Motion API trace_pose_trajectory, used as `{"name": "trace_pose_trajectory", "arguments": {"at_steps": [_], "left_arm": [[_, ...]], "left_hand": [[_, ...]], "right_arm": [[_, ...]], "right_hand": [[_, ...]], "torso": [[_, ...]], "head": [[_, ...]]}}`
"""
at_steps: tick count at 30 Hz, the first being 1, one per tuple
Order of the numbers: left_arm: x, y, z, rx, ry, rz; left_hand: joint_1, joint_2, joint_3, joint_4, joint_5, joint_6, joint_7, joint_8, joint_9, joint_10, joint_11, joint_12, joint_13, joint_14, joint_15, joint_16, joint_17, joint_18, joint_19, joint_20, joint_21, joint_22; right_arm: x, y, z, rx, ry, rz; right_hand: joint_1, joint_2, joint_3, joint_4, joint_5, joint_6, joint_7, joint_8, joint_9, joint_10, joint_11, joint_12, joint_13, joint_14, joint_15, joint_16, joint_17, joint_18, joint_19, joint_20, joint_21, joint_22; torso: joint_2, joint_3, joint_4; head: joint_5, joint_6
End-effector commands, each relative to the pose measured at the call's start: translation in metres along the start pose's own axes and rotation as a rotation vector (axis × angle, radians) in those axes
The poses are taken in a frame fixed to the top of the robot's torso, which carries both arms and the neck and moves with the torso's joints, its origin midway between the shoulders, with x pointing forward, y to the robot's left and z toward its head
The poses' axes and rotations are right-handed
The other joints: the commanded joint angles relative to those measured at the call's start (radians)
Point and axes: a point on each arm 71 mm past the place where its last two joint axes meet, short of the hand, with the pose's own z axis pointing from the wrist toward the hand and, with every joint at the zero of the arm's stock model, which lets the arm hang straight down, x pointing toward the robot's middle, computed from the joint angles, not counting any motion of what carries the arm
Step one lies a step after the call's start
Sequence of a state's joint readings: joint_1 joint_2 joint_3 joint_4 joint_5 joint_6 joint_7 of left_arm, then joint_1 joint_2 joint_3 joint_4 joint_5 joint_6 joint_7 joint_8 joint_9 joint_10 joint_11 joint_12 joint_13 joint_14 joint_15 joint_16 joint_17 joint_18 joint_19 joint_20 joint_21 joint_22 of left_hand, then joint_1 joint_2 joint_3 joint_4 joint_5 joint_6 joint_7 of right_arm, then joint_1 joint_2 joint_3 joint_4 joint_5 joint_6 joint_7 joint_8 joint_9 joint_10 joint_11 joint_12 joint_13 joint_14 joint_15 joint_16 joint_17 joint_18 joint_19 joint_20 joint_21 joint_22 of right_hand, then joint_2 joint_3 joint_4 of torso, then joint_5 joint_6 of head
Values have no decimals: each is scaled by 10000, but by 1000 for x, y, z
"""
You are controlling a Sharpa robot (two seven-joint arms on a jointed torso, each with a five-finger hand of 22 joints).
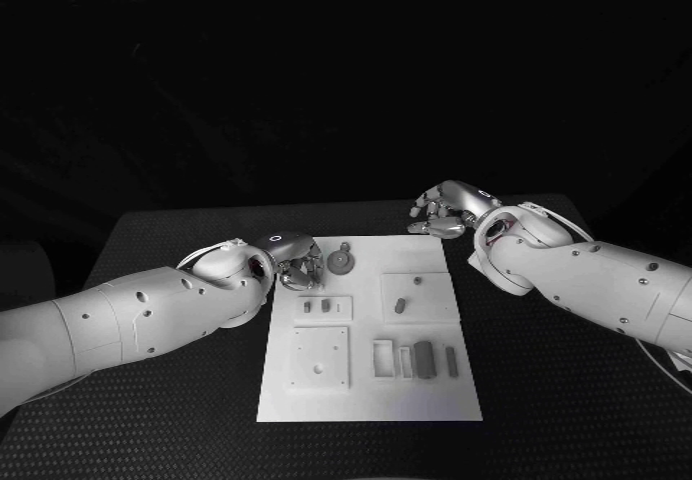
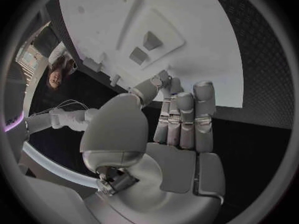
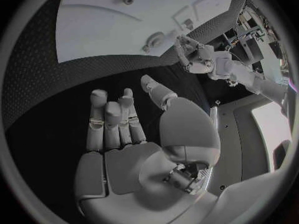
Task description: Assemble the parts on the task board
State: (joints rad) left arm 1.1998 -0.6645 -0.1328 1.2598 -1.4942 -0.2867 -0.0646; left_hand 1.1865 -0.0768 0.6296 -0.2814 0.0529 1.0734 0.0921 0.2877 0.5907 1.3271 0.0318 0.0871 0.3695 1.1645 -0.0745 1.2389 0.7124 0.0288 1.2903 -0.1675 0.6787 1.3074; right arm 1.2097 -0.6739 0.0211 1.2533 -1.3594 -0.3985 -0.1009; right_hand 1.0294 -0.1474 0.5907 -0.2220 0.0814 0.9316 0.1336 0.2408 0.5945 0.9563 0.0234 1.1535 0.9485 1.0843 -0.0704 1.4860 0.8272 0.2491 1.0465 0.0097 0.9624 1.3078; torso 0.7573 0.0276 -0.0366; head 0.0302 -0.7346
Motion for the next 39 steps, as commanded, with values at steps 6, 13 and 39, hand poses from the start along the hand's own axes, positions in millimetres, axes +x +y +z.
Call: {"name": "trace_pose_trajectory", "arguments": {"at_steps": [6,13,39], "left_arm": [[4,-5,0,262,426,74],[5,-5,0,276,536,84],[9,-7,4,240,481,95]], "left_hand": [[9,131,52,-15,62,118,54,38,15,75,13,45,16,53,-32,70,-15,1141,34,-59,53,233],[3,137,52,-13,60,116,55,36,15,75,13,39,19,54,-31,72,-17,1139,34,-60,57,233],[0,151,63,-23,60,111,55,31,21,83,11,19,34,66,-35,83,-20,1139,37,-70,78,231]], "right_arm": [[0,1,0,-94,70,-33],[0,1,0,-94,68,-32],[1,2,1,-109,66,-27]], "right_hand": [[-41,19,-16,66,-22,7,57,-42,-7,-24,58,40,-17,-35,-50,46,-11,127,26,-46,-29,170],[-40,19,-16,66,-22,7,57,-42,-6,-25,58,40,-18,-35,-50,46,-12,127,27,-46,-29,170],[-39,21,-15,66,-22,7,57,-43,-6,-26,58,44,-23,-35,-50,47,-14,127,27,-46,-30,170]], "torso": [[-7,4,9],[-3,1,9],[-3,6,3]], "head": [[-19,-24],[-30,-17],[-95,-53]]}}
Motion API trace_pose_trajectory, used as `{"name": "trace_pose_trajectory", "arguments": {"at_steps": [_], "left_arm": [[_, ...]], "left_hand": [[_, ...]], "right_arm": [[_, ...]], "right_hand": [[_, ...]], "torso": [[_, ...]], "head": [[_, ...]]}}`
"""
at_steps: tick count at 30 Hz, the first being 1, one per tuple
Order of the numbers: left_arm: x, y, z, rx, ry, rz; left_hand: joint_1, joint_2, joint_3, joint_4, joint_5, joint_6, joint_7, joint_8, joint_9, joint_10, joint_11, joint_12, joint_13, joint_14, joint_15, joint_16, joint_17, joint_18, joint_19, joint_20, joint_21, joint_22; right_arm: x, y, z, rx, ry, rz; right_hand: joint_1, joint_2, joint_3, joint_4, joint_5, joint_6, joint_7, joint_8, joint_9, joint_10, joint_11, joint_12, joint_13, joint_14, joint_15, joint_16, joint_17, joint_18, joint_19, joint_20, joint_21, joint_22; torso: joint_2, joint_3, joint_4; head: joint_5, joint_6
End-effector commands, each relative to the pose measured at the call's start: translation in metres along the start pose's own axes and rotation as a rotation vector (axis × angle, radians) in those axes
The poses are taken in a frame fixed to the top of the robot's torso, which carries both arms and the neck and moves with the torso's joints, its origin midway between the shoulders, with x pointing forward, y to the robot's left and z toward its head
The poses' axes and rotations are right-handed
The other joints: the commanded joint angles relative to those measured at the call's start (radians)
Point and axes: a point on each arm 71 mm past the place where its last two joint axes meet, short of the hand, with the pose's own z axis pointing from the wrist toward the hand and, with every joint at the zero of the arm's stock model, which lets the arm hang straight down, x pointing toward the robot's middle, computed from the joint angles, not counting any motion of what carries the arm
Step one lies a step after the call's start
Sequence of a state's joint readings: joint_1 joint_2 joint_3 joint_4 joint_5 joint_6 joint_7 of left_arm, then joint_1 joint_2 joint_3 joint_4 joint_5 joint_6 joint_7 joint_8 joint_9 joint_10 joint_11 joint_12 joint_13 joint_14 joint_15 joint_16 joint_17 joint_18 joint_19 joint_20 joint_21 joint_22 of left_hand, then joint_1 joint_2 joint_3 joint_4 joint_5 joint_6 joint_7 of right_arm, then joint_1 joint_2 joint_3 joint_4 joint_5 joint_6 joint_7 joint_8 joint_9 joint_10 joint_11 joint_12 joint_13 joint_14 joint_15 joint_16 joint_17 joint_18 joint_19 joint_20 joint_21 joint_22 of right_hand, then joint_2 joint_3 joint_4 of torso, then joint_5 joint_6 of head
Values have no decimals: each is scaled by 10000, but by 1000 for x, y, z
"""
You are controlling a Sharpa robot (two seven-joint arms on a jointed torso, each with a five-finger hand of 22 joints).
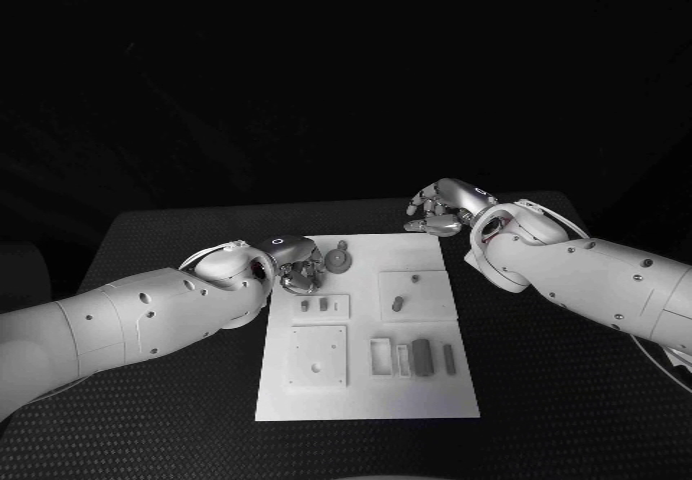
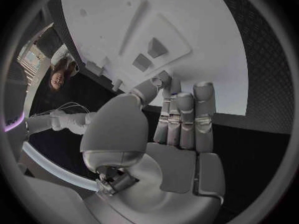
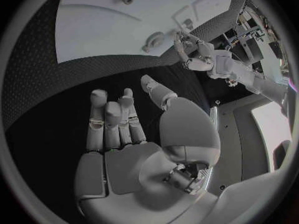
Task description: Assemble the parts on the task board
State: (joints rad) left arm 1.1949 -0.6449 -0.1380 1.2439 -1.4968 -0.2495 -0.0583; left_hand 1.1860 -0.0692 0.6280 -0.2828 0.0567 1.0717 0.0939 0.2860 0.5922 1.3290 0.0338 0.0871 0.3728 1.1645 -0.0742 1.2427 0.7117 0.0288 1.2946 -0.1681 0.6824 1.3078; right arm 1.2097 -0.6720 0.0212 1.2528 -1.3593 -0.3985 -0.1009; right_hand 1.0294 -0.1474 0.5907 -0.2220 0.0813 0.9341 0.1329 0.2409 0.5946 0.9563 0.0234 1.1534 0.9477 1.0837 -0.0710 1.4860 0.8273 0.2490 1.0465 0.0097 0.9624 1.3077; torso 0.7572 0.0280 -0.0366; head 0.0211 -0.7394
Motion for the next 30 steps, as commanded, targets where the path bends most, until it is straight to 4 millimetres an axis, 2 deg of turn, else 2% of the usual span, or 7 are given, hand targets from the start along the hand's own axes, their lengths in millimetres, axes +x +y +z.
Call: {"name": "trace_pose_trajectory", "arguments": {"at_steps": [1,23,30], "left_arm": [[1,-3,1,146,15,38],[12,-3,4,-74,808,543],[11,-1,4,-78,654,407]], "left_hand": [[5,76,80,-9,22,128,37,48,7,65,-9,19,1,67,-39,45,-13,1138,-6,-63,41,227],[9,82,91,-21,22,123,37,44,12,64,-8,-3,14,61,-37,47,-20,1135,-16,-66,54,226],[-39,59,76,-5,29,86,59,22,9,37,5,-36,19,37,-25,41,-27,1125,-39,-59,58,224]], "right_arm": [[1,1,0,-98,64,-35],[1,2,0,-110,67,-32],[1,1,0,-102,63,-35]], "right_hand": [[-39,21,-15,66,-22,-18,64,-43,-6,-26,58,44,-15,-29,-44,47,-15,128,27,-47,-30,171],[-40,21,-17,67,-22,-18,64,-44,-6,-27,58,47,-19,-29,-44,47,-17,128,26,-47,-31,170],[-39,20,-16,66,-22,-18,64,-44,-6,-28,58,47,-21,-30,-44,47,-18,128,26,-47,-31,170]], "torso": [[-2,3,4],[0,-3,-4],[-12,-7,16]], "head": [[-8,-9],[-32,-38],[-55,-50]]}}
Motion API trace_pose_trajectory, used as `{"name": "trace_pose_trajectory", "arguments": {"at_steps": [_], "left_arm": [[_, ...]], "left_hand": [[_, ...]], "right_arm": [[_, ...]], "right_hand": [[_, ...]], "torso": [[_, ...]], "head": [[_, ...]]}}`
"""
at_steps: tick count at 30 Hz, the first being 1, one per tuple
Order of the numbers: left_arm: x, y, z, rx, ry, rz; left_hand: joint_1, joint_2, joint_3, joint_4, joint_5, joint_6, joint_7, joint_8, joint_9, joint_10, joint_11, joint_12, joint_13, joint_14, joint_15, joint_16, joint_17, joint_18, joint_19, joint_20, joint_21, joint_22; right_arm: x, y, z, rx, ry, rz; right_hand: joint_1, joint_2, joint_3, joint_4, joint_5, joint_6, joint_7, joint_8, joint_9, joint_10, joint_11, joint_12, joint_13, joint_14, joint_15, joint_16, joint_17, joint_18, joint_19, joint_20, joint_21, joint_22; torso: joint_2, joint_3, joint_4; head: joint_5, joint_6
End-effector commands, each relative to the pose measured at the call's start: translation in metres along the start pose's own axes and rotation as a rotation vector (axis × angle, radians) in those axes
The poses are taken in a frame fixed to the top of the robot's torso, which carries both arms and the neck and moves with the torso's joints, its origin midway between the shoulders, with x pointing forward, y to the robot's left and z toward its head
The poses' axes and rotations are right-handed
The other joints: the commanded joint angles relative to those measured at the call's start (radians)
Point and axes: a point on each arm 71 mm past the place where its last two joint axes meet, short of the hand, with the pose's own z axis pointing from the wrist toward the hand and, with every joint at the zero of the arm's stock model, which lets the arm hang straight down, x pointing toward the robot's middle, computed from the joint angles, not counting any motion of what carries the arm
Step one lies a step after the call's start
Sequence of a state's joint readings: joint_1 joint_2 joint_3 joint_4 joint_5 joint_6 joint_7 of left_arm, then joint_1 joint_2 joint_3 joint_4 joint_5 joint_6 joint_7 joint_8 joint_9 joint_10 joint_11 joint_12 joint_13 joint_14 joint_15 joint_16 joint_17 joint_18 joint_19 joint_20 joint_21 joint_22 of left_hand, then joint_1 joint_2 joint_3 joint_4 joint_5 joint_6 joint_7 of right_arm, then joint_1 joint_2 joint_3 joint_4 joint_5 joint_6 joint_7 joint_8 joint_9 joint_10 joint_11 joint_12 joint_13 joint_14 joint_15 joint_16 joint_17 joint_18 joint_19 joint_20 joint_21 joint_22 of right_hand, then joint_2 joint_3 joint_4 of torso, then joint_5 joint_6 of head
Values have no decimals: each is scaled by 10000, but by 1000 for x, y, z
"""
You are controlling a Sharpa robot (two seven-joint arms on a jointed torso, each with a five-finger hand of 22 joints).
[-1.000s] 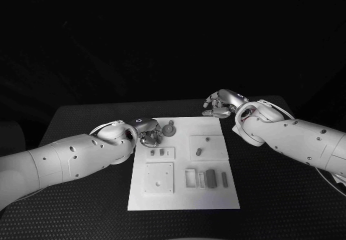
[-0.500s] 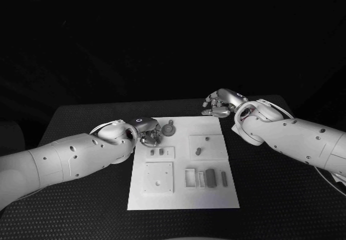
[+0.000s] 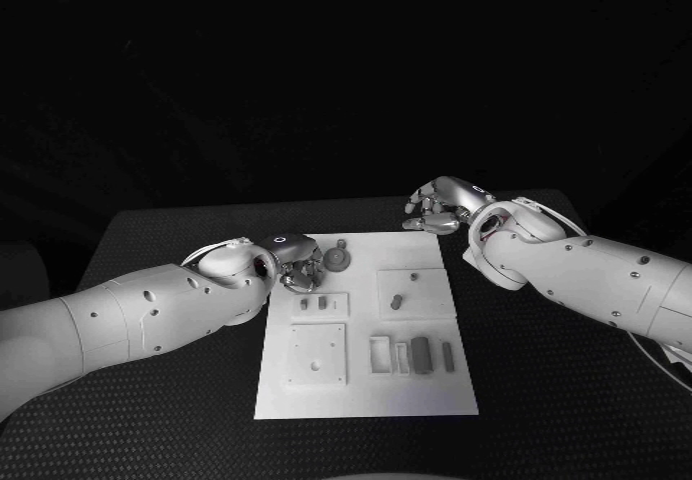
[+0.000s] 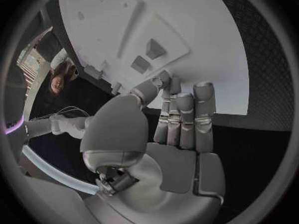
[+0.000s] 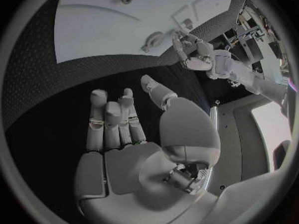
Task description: Assemble the parts on the task board
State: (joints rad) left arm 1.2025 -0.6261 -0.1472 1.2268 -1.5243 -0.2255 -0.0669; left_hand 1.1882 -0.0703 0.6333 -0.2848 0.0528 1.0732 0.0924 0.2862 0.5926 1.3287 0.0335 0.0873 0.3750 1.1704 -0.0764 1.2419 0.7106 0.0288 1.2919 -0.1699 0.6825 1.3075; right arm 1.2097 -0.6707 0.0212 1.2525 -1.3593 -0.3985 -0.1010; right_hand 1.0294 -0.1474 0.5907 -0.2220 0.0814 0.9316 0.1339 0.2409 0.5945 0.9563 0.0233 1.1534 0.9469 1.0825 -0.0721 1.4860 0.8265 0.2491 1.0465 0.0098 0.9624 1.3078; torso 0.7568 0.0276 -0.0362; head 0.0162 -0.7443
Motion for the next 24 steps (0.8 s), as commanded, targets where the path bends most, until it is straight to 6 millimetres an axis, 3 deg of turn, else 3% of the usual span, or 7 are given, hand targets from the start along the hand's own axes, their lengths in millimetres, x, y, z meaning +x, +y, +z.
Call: {"name": "trace_pose_trajectory", "arguments": {"at_steps": [1,7,11,17,24], "left_arm": [[9,1,-1,-73,360,-3],[8,3,-2,-92,125,-288],[6,4,-3,-90,-70,-449],[6,5,-3,-131,-158,-491],[5,7,-4,-193,-187,-501]], "left_hand": [[-106,43,5,36,68,48,91,7,3,16,19,-60,-3,-33,6,47,-20,1121,-19,-37,61,226],[-225,-257,-110,49,54,-422,271,-238,-76,-175,95,-178,1,-159,80,14,-49,1125,-121,17,52,217],[-354,-451,-269,60,51,-1203,420,-643,-240,-325,154,-212,7,-227,134,2,-71,1142,-170,64,38,208],[-353,-543,-392,73,50,-1815,468,-908,-385,-413,177,-187,60,-239,157,30,-91,1191,-175,99,36,202],[-331,-565,-420,92,51,-2037,489,-981,-447,-433,182,-170,100,-243,162,47,-102,1211,-168,110,39,202]], "right_arm": [[0,1,0,-95,61,-39],[0,0,0,-77,58,-46],[0,0,0,-68,57,-49],[0,0,0,-72,63,-48],[0,-1,0,-61,62,-53]], "right_hand": [[-39,20,-17,65,-22,7,55,-44,-5,-28,58,48,-13,-18,-33,47,-9,127,27,-47,-31,170],[-40,19,-17,66,-23,7,55,-44,-5,-28,58,48,-14,-18,-33,47,-10,127,26,-47,-31,170],[-41,17,-18,66,-23,7,55,-45,-5,-29,58,48,-14,-19,-33,47,-10,127,26,-47,-31,170],[-42,15,-18,66,-23,5,55,-46,-6,-29,58,49,-16,-19,-33,46,-11,127,25,-47,-32,170],[-41,14,-18,66,-23,4,56,-46,-6,-30,59,49,-17,-20,-32,46,-12,127,25,-47,-33,170]], "torso": [[-9,-2,16],[-6,-1,11],[-2,-1,7],[-2,-1,10],[-3,0,7]], "head": [[-7,-1],[-11,-5],[-2,7],[-2,13],[0,18]]}}
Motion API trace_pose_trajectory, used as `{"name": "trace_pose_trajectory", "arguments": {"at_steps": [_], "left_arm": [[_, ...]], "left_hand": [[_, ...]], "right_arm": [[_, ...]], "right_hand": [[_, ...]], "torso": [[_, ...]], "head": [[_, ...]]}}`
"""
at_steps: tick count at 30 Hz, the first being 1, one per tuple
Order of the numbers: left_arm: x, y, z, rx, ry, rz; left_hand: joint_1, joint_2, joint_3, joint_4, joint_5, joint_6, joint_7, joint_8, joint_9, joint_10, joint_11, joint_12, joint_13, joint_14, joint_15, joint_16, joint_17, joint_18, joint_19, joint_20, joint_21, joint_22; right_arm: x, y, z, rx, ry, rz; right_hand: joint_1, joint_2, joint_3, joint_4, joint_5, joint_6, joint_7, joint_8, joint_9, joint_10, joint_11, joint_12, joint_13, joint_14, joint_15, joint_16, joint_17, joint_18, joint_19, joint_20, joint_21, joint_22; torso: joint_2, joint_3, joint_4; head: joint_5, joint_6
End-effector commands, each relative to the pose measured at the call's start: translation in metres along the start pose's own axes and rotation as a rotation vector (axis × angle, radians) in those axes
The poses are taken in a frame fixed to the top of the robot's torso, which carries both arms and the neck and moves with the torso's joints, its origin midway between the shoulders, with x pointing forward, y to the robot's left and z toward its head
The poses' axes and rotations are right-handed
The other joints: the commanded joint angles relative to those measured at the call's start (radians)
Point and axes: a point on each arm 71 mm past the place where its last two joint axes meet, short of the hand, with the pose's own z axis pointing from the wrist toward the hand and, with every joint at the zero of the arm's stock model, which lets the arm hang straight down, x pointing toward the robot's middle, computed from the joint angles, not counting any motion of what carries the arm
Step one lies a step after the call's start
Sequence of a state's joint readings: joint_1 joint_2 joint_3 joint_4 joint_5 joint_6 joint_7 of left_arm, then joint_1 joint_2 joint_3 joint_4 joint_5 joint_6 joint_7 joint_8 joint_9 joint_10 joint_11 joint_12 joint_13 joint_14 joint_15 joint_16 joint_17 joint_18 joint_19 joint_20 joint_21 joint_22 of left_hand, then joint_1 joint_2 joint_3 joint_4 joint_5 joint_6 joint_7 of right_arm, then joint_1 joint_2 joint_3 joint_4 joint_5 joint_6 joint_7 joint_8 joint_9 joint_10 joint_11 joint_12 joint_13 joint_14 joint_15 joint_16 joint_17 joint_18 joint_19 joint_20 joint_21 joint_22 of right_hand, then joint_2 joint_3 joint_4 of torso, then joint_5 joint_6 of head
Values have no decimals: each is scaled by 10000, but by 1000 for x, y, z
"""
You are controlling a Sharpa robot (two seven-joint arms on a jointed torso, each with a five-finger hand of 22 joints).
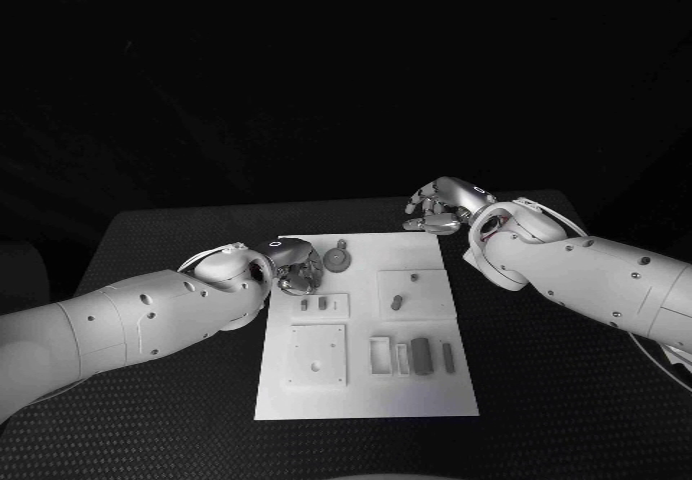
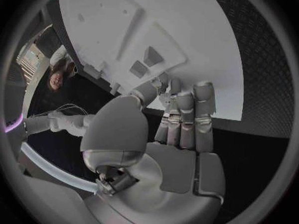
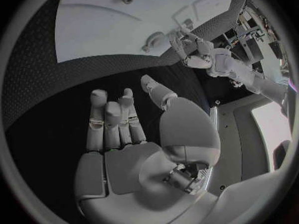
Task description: Assemble the parts on the task board
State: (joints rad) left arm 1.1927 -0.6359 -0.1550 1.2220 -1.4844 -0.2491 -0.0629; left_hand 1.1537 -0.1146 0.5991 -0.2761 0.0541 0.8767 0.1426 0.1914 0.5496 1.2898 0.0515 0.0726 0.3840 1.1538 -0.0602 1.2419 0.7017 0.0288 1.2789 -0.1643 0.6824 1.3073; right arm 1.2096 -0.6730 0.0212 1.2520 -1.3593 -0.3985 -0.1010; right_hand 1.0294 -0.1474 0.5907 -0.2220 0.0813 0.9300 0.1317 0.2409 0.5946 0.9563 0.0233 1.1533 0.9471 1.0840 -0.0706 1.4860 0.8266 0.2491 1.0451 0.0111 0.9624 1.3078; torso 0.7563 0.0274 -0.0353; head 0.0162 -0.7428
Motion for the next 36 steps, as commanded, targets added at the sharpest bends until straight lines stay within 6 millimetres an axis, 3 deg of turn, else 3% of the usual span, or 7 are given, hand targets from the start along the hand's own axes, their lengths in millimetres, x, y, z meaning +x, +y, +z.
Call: {"name": "trace_pose_trajectory", "arguments": {"at_steps": [1,12,17,21,28,33,36], "left_arm": [[-1,0,0,-1,-134,-103],[-5,19,-7,-428,-326,-430],[-14,48,-15,-1491,-648,-2655],[-26,71,-22,-2100,-1351,-4936],[-42,92,-34,-1930,-2180,-8075],[-47,92,-38,-1370,-2342,-9296],[-47,89,-38,-1219,-2371,-9712]], "left_hand": [[16,-120,-78,6,38,-74,-12,-31,-18,-42,0,-22,12,-76,0,48,-13,1212,-37,53,41,204],[91,-99,-46,0,41,58,8,81,5,-53,1,-19,47,-102,0,41,-29,1218,-58,59,31,201],[88,4,10,77,53,380,136,307,72,-126,38,-30,82,-130,36,-11,-80,1211,-95,86,-22,181],[12,27,31,119,60,476,182,410,101,-251,95,-55,94,-277,95,-202,-190,1185,-264,152,-191,115],[-451,73,-51,238,58,314,241,557,145,-824,378,-46,107,-1382,439,-1824,-989,812,-1540,551,-1702,-704],[-916,212,-396,152,59,134,267,667,174,-1133,593,-46,107,-2169,862,-3515,-1704,441,-2518,917,-3176,-1722],[-1054,273,-525,62,56,77,214,718,175,-1189,611,-44,60,-2333,1084,-4241,-1939,404,-2748,1116,-3735,-2179]], "right_arm": [[0,1,0,-88,73,-43],[-3,-4,-4,-465,188,250],[-3,-5,-10,-906,611,630],[-2,-9,-18,-1002,939,678],[10,-15,-34,-1413,1647,-600],[22,-16,-41,-1716,2046,-1962],[29,-19,-45,-1704,2291,-2531]], "right_hand": [[-41,14,-18,66,-22,20,77,-46,-6,-30,59,49,-19,-35,-47,46,-13,127,38,-60,-33,170],[103,48,55,-111,-19,-100,126,-110,-26,-202,109,-168,-171,-225,6,-257,-167,125,-195,9,-233,107],[390,299,257,-565,-21,-245,198,-147,-11,-410,216,-1668,-1382,-618,130,-1709,-868,99,-752,385,-1044,-251],[597,301,335,-646,-10,-489,329,-257,-57,-763,381,-3550,-2765,-405,314,-2044,-1001,127,-691,434,-1144,-291],[909,310,279,-624,-25,-491,462,-161,-138,293,754,-7151,-5545,5,592,-2163,-896,127,-375,365,-1139,-215],[1043,298,260,-636,-19,-340,368,-50,-167,685,803,-8099,-6211,331,628,-2148,-841,127,-94,247,-1102,-183],[1103,276,256,-644,-18,-227,327,15,-170,936,770,-8294,-6369,454,598,-2137,-821,127,4,204,-1081,-163]], "torso": [[2,2,-2],[-4,-11,2],[-1,-15,6],[-7,-4,1],[-6,3,-17],[-24,-13,-19],[-20,-8,-11]], "head": [[0,4],[-24,108],[-61,204],[-131,259],[-187,333],[-176,340],[-151,341]]}}
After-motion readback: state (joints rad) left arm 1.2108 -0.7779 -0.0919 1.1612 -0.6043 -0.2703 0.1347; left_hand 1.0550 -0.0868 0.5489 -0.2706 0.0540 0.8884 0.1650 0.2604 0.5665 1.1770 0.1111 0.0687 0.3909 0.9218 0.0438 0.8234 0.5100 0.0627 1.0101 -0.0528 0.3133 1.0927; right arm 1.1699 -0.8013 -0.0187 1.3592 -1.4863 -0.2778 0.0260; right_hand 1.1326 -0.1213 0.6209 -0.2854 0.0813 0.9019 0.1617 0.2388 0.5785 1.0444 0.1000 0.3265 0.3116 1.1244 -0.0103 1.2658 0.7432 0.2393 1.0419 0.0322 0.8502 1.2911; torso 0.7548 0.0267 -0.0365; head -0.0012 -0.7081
